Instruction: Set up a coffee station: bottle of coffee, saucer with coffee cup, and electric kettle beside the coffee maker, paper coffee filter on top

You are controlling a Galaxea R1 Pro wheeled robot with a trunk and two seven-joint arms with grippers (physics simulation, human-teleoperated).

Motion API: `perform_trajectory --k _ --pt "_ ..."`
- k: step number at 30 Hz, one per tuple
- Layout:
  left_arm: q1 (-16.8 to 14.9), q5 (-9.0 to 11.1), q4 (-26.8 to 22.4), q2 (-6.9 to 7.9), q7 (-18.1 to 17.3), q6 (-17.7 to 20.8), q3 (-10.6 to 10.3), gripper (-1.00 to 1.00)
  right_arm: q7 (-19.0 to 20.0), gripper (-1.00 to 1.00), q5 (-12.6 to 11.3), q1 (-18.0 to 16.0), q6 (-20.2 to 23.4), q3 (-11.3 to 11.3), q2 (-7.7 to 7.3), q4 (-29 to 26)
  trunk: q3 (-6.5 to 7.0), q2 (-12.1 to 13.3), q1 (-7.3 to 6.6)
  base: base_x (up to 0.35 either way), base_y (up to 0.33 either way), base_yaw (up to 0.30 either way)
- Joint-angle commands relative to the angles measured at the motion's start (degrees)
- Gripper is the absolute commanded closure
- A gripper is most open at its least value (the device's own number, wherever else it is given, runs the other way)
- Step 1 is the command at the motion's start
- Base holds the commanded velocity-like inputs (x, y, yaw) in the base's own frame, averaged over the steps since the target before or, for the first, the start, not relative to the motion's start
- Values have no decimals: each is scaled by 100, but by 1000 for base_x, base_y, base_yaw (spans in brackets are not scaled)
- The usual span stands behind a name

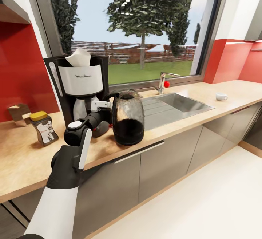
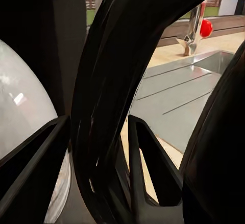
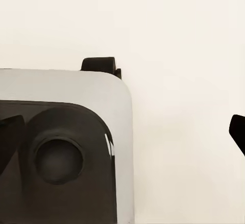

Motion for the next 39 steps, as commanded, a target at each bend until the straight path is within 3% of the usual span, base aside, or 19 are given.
perform_trajectory --k 1,39 --pt "-5 -54 -8 -3 -49 23 5 100 26 -100 -42 -4 -20 8 -2 6 -5 -3 1 128 78 0" --pt "4 -45 11 -3 -66 34 -11 100 10 -100 -42 -36 -14 33 -48 6 -6 -3 1 6 4 0"
